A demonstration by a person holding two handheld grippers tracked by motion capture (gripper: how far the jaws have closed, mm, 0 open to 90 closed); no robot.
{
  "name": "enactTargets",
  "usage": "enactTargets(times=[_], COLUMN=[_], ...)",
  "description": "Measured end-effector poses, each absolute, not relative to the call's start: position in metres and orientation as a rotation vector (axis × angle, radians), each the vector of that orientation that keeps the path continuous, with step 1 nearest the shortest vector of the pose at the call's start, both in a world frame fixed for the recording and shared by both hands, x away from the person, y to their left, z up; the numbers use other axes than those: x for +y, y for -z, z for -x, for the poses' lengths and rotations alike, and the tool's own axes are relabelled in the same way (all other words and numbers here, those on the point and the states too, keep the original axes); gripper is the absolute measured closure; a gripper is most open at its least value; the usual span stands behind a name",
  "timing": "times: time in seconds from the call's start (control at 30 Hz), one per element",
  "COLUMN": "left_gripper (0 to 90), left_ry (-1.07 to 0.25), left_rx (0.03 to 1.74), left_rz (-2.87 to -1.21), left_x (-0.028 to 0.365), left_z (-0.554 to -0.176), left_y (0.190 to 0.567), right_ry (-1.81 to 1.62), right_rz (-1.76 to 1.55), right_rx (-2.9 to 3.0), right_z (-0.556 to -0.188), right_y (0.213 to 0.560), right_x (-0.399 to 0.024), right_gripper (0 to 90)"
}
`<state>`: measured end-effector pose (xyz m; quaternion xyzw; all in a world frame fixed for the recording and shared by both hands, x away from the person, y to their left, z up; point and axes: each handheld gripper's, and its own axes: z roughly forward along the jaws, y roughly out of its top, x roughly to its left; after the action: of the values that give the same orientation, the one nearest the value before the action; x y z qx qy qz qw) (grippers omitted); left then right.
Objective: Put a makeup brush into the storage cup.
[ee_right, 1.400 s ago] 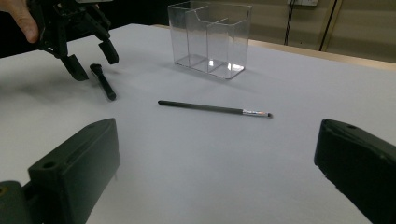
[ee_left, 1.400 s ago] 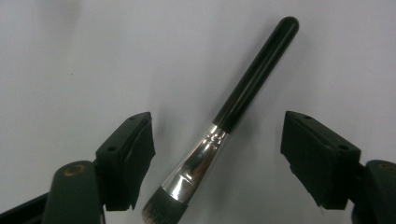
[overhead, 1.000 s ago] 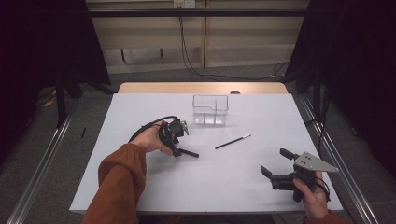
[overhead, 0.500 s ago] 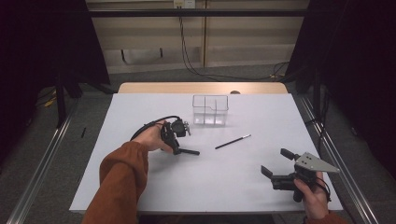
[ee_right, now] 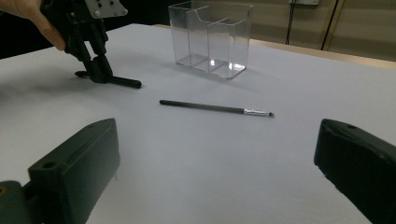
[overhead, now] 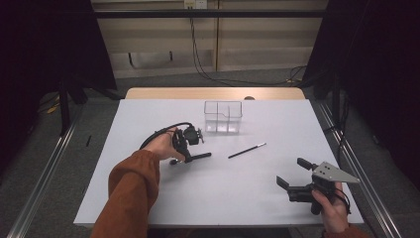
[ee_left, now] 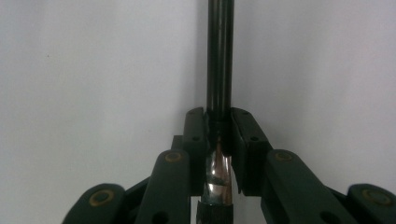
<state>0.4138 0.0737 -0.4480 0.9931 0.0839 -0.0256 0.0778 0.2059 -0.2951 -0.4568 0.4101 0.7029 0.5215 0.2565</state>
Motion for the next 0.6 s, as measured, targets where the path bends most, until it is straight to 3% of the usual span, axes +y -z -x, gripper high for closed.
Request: enactTargets(times=[0.6], left_gripper=[77.8], left_ry=[0.11], left_rx=[0.383], left_rz=[-2.901], left_x=[0.0815], left_z=[-0.4168], left_y=[0.4473], right_ry=[-1.408], right_rz=[-1.121], right_rx=[1.904], right_z=[-0.2066], right_y=[0.4572], right_x=[-0.2954], right_gripper=[0.0])
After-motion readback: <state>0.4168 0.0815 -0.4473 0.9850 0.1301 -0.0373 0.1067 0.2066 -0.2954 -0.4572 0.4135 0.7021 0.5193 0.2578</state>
